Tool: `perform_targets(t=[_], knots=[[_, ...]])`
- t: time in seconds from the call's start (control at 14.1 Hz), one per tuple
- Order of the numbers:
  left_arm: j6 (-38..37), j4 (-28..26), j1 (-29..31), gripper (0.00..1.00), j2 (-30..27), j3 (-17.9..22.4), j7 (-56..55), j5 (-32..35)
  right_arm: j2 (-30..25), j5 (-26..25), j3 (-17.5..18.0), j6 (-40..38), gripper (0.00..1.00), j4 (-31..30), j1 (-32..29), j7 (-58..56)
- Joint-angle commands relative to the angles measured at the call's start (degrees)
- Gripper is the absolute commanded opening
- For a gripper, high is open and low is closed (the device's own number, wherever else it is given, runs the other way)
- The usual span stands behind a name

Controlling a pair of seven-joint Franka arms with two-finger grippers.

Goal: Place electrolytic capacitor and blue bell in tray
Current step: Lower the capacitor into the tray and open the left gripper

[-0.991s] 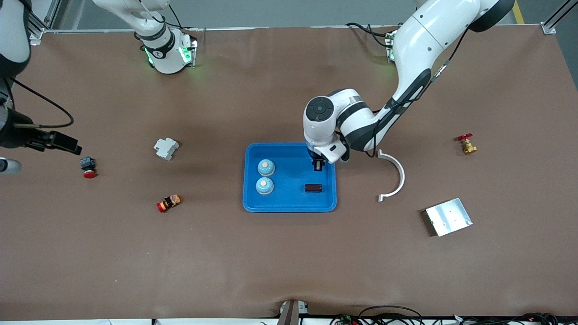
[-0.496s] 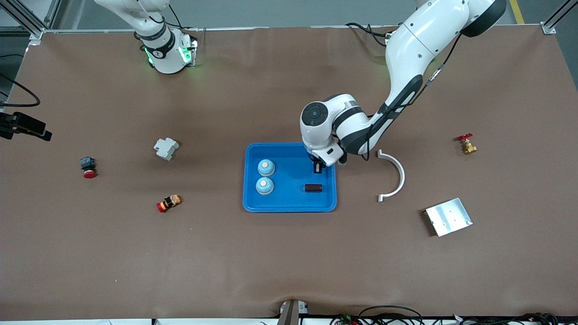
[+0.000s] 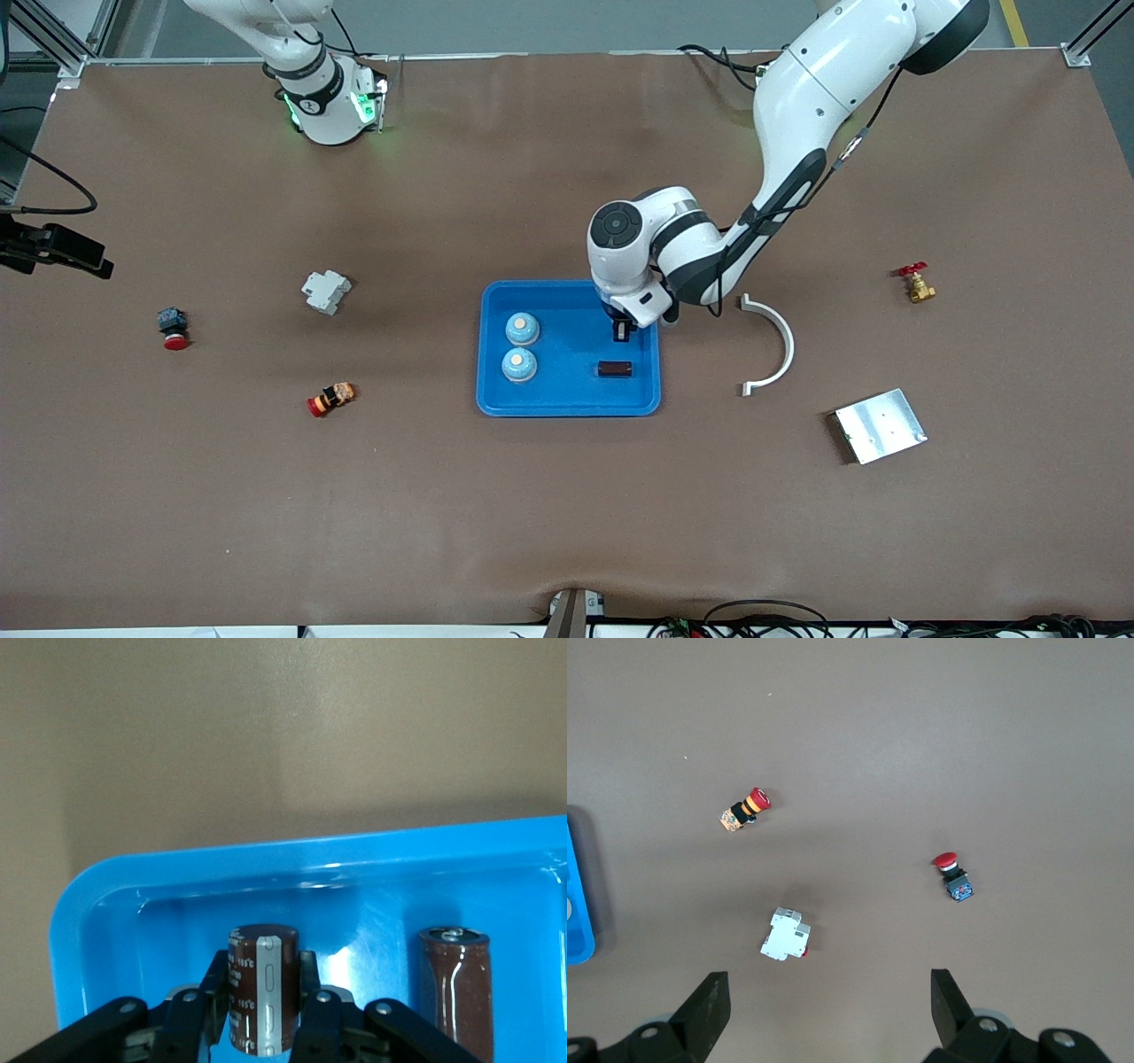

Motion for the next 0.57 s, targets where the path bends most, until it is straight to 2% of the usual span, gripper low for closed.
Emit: perform_targets(t=[0.0,0.5], knots=[[1.4,0.8,-0.6,0.00,0.9,0.5,-2.3,2.1,-0.1,-1.7,0.1,-0.2,1.00,0.2,0.3,1.1],[1.5,0.8,-0.6,0.00,1.3,0.5,-2.1,3.0,-0.1,-1.2,0.0,-0.1,1.00,0.1,0.0,1.1]])
